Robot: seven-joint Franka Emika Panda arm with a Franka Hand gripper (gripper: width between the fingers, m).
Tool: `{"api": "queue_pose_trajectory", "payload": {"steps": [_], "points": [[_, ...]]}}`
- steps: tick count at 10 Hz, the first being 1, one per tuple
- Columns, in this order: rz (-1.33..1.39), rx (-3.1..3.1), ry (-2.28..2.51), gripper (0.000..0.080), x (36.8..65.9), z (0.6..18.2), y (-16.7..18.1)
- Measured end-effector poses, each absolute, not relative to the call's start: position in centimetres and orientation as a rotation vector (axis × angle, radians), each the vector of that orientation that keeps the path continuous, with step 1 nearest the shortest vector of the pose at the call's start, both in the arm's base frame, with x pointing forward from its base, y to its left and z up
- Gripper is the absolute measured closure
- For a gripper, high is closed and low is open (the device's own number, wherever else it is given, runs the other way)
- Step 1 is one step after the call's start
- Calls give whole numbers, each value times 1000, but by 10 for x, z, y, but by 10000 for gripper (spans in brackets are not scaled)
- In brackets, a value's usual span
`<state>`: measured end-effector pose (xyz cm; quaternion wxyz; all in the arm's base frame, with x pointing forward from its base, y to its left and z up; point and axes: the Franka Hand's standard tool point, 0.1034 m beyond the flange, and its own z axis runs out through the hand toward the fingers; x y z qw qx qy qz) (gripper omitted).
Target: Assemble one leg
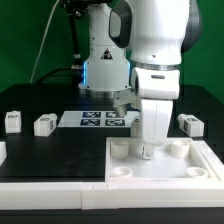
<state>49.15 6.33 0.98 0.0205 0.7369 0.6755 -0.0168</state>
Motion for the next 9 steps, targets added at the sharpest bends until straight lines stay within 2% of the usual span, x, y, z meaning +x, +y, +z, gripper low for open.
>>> {"api": "queue_pose_trajectory", "payload": {"steps": [4, 9], "points": [[-10, 2400, 1938, 150, 470, 50, 80], [-10, 2579, 1697, 150, 466, 48, 79]]}}
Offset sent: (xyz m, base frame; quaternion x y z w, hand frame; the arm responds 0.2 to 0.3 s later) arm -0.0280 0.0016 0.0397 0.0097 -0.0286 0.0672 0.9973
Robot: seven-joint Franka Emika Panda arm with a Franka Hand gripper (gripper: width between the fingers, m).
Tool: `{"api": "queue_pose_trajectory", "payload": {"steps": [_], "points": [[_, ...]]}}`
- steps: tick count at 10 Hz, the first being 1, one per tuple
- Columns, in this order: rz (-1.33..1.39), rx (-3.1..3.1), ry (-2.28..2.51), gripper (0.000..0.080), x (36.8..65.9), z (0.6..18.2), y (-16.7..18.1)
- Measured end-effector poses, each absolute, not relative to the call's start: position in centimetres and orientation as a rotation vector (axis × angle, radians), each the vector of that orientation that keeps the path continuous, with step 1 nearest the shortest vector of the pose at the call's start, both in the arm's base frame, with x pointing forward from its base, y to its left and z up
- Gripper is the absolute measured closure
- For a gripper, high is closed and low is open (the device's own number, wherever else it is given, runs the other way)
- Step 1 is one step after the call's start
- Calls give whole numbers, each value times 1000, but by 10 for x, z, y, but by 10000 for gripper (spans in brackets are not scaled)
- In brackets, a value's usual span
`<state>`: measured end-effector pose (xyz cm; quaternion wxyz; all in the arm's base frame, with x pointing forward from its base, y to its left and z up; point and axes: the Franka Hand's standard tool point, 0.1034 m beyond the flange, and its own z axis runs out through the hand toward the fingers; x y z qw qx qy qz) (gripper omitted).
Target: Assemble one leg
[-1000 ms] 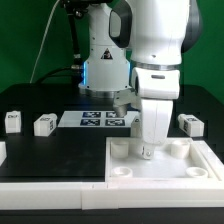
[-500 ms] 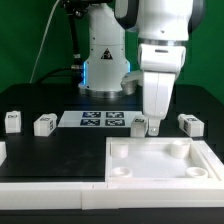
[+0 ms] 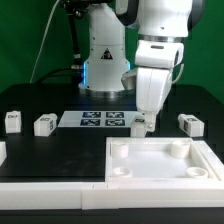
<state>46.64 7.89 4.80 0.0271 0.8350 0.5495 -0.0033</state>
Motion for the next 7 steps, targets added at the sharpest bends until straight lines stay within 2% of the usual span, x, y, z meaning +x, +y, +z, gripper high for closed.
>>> {"api": "queue_pose_trajectory", "payload": {"steps": [4, 7], "points": [[-17, 3000, 832, 150, 440, 38, 97], [-14, 3115, 313, 150, 430, 39, 132]]}}
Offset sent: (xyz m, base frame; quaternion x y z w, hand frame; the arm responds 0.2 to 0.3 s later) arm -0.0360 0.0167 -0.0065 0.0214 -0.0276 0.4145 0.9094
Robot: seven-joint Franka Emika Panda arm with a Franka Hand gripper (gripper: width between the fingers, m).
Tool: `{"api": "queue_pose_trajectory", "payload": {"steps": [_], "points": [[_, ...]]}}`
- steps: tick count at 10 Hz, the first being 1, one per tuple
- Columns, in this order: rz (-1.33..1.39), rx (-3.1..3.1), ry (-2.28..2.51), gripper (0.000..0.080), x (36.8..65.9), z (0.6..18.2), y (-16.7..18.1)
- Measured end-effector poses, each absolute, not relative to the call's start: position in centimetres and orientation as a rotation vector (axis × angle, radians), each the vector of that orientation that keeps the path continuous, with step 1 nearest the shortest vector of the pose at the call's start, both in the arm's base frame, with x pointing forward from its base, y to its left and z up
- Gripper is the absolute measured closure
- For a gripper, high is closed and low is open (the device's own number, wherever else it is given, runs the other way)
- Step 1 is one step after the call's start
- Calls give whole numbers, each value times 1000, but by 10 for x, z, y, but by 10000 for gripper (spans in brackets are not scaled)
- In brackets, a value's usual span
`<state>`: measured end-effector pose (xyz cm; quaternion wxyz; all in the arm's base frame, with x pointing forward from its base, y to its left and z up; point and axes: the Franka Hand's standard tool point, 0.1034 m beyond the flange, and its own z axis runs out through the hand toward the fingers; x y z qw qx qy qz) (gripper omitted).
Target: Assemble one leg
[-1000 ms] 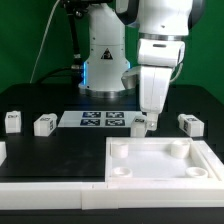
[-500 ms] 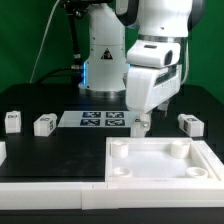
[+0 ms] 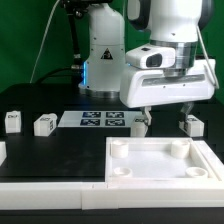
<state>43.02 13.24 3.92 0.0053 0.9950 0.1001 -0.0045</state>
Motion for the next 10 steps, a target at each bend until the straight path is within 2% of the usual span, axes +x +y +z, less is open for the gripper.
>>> {"api": "queue_pose_trajectory", "payload": {"steps": [2, 6, 10], "points": [[-8, 3117, 335, 150, 427, 43, 155], [-68, 3106, 342, 150, 426, 43, 157], [-689, 2919, 314, 150, 415, 45, 149]]}}
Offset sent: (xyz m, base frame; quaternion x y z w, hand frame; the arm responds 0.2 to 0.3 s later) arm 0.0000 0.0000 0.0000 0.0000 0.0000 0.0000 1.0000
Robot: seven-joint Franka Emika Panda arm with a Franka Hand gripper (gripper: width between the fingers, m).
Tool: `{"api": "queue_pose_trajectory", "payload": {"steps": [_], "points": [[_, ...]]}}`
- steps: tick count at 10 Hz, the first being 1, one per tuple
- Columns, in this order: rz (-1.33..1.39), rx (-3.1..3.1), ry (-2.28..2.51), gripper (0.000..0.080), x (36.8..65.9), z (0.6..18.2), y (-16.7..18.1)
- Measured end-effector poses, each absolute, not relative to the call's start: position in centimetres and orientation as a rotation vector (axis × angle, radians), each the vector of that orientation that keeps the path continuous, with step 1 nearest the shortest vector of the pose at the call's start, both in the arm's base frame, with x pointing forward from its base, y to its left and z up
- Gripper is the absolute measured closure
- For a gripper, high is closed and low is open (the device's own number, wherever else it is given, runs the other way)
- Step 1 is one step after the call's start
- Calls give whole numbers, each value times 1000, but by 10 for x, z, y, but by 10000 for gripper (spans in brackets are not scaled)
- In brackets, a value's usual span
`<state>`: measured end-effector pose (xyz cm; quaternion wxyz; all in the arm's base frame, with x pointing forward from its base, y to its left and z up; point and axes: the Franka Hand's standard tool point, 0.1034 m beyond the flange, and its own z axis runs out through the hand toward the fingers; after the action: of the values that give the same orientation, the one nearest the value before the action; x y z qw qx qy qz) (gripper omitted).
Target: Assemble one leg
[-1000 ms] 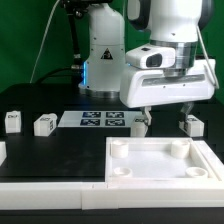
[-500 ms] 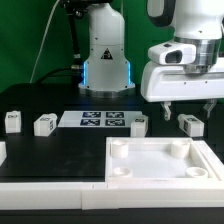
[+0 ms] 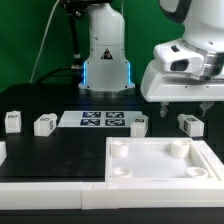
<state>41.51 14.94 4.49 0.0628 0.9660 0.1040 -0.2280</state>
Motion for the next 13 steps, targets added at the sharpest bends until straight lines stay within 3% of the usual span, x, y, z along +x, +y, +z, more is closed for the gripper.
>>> {"api": "queue_pose_trajectory", "payload": {"steps": [5, 13], "points": [[-1298, 2631, 259, 150, 404, 41, 155], [-1295, 2648, 136, 150, 400, 24, 166]]}}
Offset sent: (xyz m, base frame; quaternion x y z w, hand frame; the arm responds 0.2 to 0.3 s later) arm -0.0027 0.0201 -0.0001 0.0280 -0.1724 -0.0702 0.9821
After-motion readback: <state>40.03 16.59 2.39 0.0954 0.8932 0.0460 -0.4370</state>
